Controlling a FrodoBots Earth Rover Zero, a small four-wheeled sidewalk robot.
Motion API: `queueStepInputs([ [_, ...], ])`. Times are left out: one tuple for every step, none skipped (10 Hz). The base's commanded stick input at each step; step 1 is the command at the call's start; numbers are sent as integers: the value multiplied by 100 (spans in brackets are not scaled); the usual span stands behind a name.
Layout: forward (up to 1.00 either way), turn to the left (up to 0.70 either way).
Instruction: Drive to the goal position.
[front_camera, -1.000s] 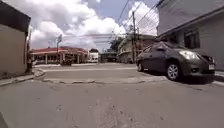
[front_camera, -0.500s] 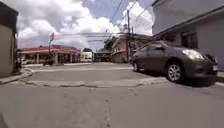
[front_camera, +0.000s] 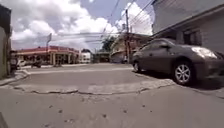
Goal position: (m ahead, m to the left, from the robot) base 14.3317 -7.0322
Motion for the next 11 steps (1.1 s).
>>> queueStepInputs([
  [85,0],
  [85,0],
  [85,0],
  [85,0],
  [85,0],
  [85,0],
  [85,0],
  [85,0],
  [85,0],
  [85,0],
  [85,0],
])
